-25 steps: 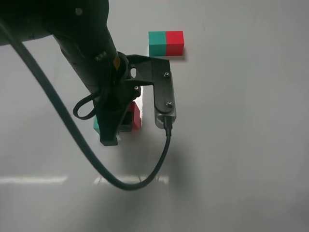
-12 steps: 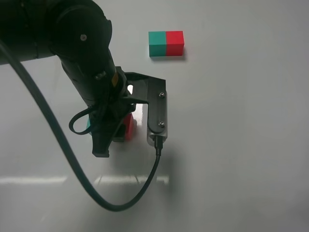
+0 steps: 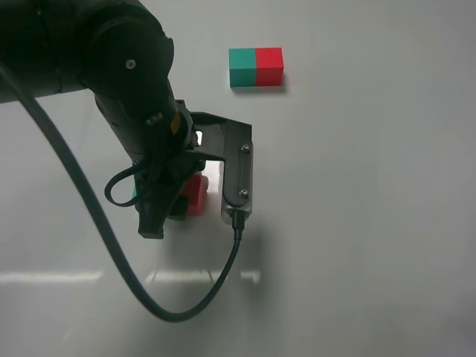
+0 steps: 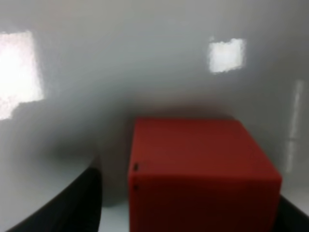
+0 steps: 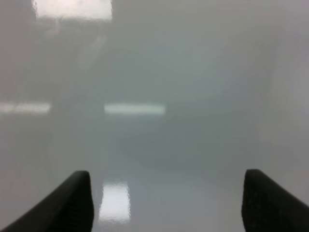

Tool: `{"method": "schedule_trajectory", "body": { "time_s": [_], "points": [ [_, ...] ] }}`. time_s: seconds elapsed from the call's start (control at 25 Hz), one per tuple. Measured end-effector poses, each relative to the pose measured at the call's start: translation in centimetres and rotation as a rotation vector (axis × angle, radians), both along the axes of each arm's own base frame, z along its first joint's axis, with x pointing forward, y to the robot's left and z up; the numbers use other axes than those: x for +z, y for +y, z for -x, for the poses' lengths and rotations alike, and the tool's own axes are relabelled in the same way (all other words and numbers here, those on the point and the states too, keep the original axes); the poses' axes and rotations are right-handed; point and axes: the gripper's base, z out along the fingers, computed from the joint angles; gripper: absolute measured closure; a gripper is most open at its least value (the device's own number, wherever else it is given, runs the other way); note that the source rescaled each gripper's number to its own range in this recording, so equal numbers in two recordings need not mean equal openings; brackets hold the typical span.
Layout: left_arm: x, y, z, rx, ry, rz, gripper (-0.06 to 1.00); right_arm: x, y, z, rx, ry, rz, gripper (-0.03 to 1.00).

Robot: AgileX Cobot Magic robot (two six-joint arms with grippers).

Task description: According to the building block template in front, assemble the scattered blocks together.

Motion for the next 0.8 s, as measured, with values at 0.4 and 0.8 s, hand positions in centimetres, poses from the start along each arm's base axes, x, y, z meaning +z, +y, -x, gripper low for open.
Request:
{"method": "schedule_trajectory", "body": {
  "time_s": [0.4,0.8],
  "points": [
    [0.0,-0.6,0.7,-0.023,0.000,-0.013,0.40,0.0,0.0,0.0,0.000,0.000,0.000,0.40],
    [2.2,0.2,2.4,-0.040,-0.029,0.022,0.35,0.0,0.0,0.0,0.000,0.000,0.000,0.41]
  ]
}}
